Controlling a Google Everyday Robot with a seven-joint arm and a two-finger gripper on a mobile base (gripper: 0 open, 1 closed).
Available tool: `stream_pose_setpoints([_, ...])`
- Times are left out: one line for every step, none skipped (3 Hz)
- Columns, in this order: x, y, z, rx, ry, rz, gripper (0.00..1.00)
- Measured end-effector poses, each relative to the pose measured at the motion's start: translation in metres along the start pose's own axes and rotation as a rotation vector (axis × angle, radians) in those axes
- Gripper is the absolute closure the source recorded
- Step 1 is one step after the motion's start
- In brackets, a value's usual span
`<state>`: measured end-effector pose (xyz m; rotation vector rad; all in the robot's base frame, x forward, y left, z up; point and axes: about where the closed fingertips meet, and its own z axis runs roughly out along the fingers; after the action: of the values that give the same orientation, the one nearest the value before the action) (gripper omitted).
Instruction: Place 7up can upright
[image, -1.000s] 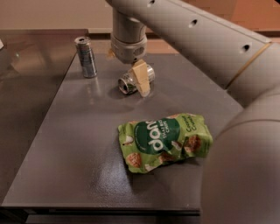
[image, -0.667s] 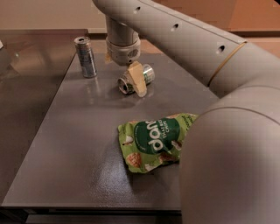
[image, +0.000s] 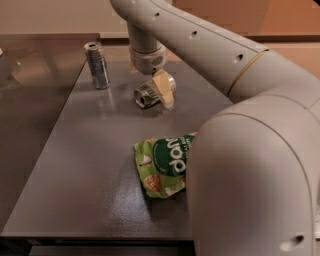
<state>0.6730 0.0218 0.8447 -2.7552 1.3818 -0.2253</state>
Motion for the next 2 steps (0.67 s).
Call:
stream_pose_setpoints([0.0135, 0.0029, -0.0019, -0.005, 0.005, 0.007, 0.18])
stream_pose_setpoints([0.0209, 0.008, -0.0056, -0.005, 0.0, 0.003, 0.42])
